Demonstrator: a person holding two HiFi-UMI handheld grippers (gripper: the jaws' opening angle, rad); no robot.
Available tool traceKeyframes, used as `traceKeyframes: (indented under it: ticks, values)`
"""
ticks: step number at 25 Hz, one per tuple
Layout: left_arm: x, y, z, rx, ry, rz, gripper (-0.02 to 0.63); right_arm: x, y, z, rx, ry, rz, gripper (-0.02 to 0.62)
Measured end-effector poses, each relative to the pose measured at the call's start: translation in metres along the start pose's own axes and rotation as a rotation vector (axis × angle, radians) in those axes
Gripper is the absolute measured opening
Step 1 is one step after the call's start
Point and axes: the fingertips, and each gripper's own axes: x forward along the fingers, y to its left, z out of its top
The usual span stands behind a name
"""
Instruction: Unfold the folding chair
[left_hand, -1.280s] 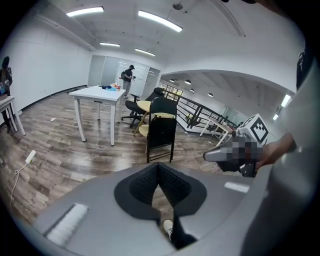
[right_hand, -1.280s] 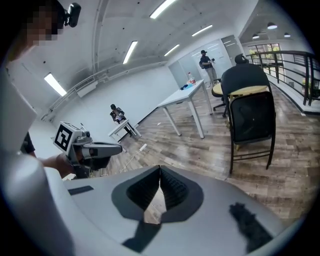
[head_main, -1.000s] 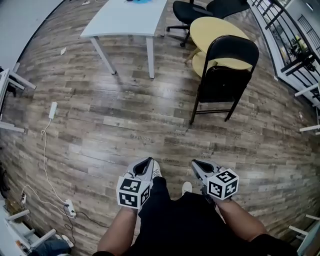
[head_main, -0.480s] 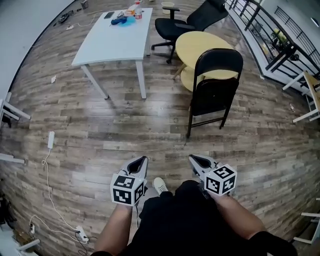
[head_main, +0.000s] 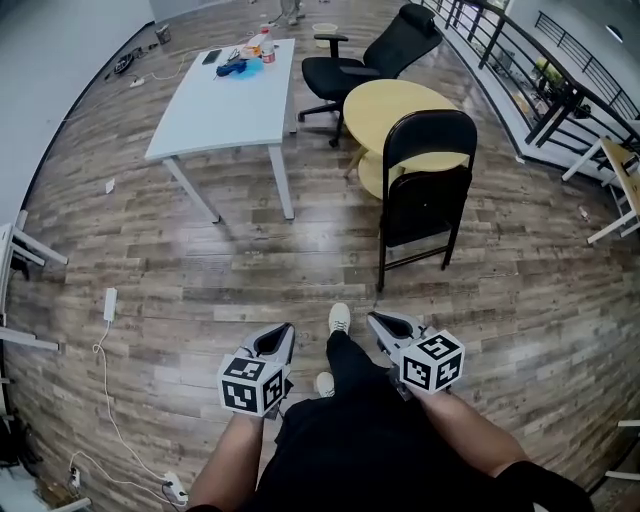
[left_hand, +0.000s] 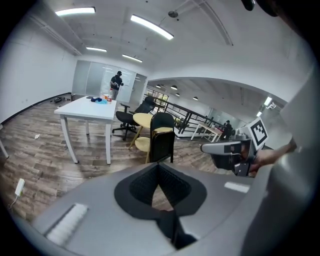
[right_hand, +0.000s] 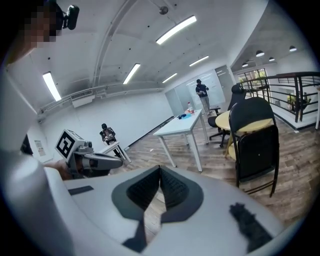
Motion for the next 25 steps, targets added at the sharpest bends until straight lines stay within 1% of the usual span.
traceKeyframes:
  ticks: [4,12,16,19,25]
  values:
    - [0.005,0.008,-0.003,-0.002,0.013,0.016,0.008,0.009,-0.006,0.007,-0.012,-0.014,0.002,0.006]
    - [0.024,0.025,0.031,0.038,0.005,0.010,0.008,0.039,-0.028,0.020,0.018,-0.014,-0.002,0.006]
    - [0.039,0.050,0.046,0.022,0.007,0.032,0.008,0.059,-0.041,0.029,0.022,-0.007,0.000,0.006]
    - [0.056,0.063,0.063,0.025,0.013,0.033,0.008,0.072,-0.057,0.043,0.028,-0.012,-0.013,0.006]
    - [0.096,0.071,0.114,0.094,0.011,-0.013,0.008,0.090,-0.093,0.082,0.040,-0.053,-0.056,0.006]
